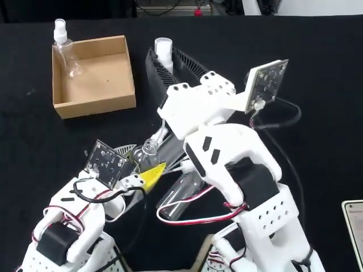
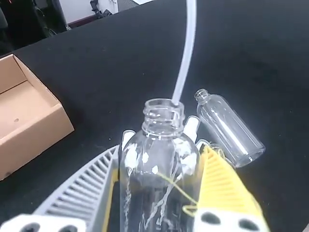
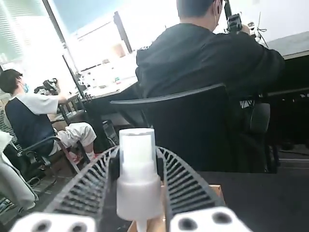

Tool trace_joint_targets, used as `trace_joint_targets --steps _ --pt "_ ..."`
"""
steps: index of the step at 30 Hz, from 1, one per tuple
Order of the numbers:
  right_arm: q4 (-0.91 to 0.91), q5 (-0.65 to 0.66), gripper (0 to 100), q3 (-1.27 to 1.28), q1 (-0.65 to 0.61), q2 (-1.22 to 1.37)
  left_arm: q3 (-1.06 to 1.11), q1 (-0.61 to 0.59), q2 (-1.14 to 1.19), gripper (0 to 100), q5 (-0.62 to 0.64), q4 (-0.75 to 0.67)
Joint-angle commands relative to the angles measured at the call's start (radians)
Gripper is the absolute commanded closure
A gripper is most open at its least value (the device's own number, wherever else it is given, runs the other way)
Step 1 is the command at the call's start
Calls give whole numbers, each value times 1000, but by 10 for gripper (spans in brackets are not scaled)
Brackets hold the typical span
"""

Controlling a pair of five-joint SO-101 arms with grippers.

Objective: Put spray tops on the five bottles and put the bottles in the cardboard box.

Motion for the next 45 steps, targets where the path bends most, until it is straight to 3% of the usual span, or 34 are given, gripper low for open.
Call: trace_joint_targets --steps 1,8,19,27,34,39,45 --pt "-18 -6 988 -13 -15 -24 -12 1 0 809 -5 -5" --pt "-21 -8 988 48 -17 -24 -13 1 0 809 -5 -5" --pt "-11 0 988 127 -118 -33 -13 1 0 809 -5 -3" --pt "152 0 987 139 -120 -38 -13 1 0 809 -6 -3" --pt "224 3 987 216 -115 -211 -13 1 0 809 -6 -3" --pt "150 92 987 346 -118 -303 -12 1 0 809 -6 -3" --pt "166 98 987 437 -120 -335 -15 1 0 809 -5 -3"
